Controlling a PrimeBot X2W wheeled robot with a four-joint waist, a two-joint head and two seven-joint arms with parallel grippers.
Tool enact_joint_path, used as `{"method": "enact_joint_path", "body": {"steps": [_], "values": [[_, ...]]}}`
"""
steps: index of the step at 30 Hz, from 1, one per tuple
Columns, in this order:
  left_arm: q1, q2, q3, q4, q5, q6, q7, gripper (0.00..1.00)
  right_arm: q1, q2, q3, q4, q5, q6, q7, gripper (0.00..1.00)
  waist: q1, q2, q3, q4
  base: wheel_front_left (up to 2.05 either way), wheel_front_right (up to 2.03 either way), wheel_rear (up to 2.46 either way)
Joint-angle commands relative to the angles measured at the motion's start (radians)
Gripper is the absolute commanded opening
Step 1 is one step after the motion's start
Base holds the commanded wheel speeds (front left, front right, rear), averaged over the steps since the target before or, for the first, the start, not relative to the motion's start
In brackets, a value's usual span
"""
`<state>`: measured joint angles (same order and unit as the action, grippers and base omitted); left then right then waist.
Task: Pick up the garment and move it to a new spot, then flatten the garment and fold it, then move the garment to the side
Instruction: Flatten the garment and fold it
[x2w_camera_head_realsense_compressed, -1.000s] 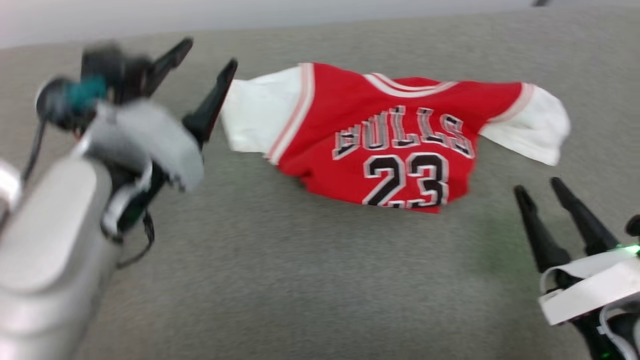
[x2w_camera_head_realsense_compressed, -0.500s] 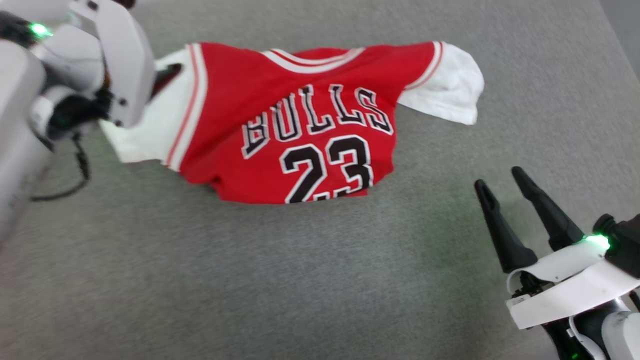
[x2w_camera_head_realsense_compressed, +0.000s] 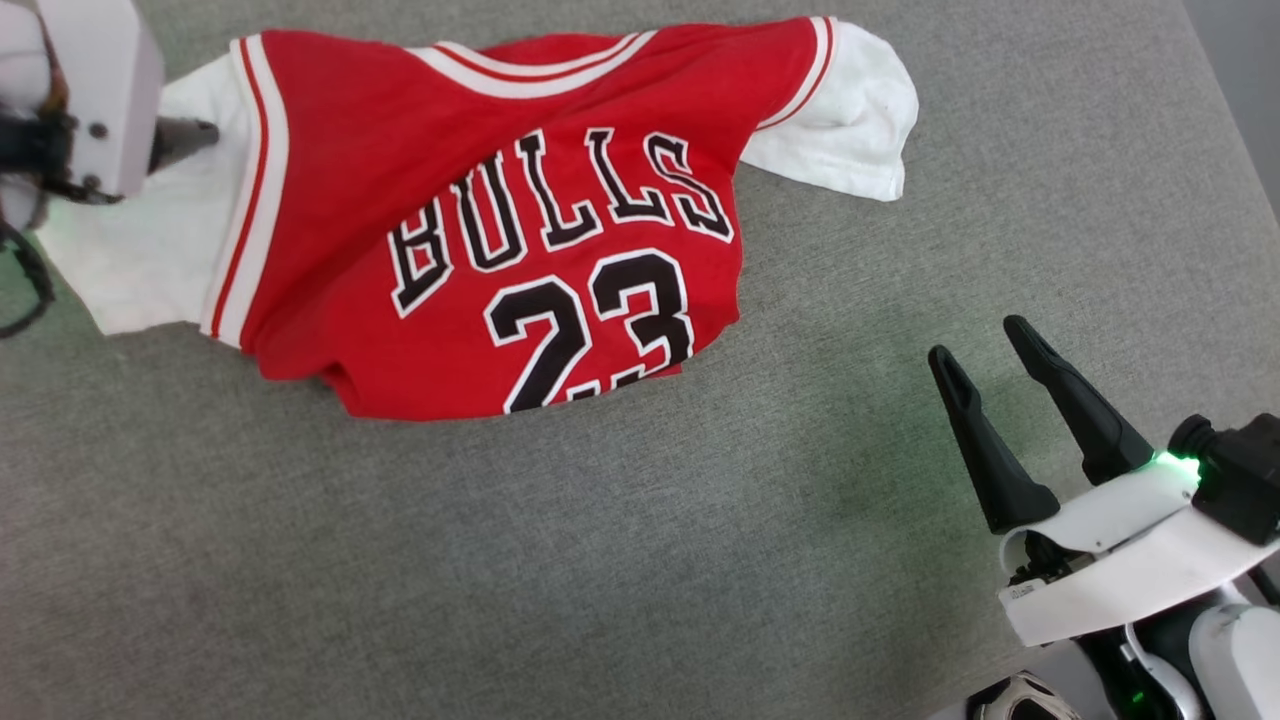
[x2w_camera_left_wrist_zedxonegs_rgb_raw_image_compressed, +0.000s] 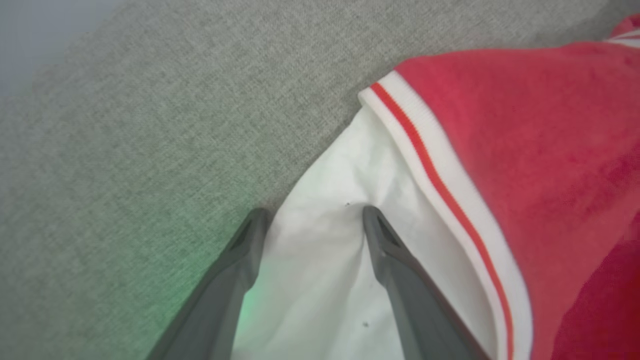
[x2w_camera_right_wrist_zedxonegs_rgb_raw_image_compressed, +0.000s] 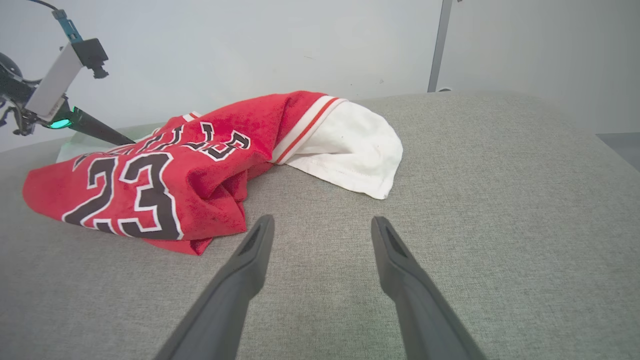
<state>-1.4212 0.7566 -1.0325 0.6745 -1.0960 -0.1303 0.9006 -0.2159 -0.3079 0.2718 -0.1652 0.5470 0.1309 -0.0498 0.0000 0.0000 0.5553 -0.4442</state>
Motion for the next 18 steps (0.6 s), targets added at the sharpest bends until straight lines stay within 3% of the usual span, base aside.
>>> {"method": "enact_joint_path", "body": {"steps": [1, 2, 4, 5, 8, 13, 18], "values": [[0.067, -0.018, -0.044, 0.010, -0.016, 0.000, 0.038, 1.00, -0.021, -0.009, 0.004, 0.002, 0.000, 0.000, 0.000, 1.00, 0.0000, 0.0000, 0.005, -0.001, 0.00, 0.00, 0.00], [0.069, -0.015, -0.052, 0.004, -0.023, -0.001, 0.052, 0.76, -0.034, -0.019, 0.010, 0.004, -0.006, 0.000, 0.004, 1.00, 0.0000, 0.0000, 0.005, 0.000, 0.00, 0.00, 0.00], [0.064, -0.011, -0.062, -0.012, -0.047, -0.003, 0.064, 0.16, -0.067, -0.038, 0.026, 0.007, 0.002, 0.000, 0.017, 1.00, 0.0000, 0.0000, 0.007, 0.001, 0.00, 0.00, 0.00], [0.061, -0.008, -0.065, -0.018, -0.054, -0.003, 0.066, 0.00, -0.093, -0.058, 0.038, 0.012, 0.009, 0.000, 0.030, 1.00, 0.0000, 0.0000, 0.010, 0.002, 0.00, 0.00, 0.00], [0.040, -0.010, -0.076, -0.039, -0.064, -0.002, 0.057, 0.00, -0.196, -0.130, 0.095, 0.046, 0.058, 0.000, 0.101, 1.00, 0.0000, 0.0000, 0.023, 0.011, 0.00, 0.00, 0.00], [-0.001, -0.041, -0.102, -0.069, -0.074, -0.001, 0.036, 0.00, -0.431, -0.311, 0.222, 0.139, 0.196, -0.001, 0.241, 1.00, 0.0000, 0.0000, 0.059, 0.050, 0.00, 0.00, 0.00], [-0.035, -0.067, -0.141, -0.098, -0.083, -0.002, 0.015, 0.00, -0.667, -0.409, 0.290, 0.278, 0.323, -0.001, 0.304, 1.00, 0.0000, 0.0000, 0.096, 0.097, 0.00, 0.00, 0.00]]}}
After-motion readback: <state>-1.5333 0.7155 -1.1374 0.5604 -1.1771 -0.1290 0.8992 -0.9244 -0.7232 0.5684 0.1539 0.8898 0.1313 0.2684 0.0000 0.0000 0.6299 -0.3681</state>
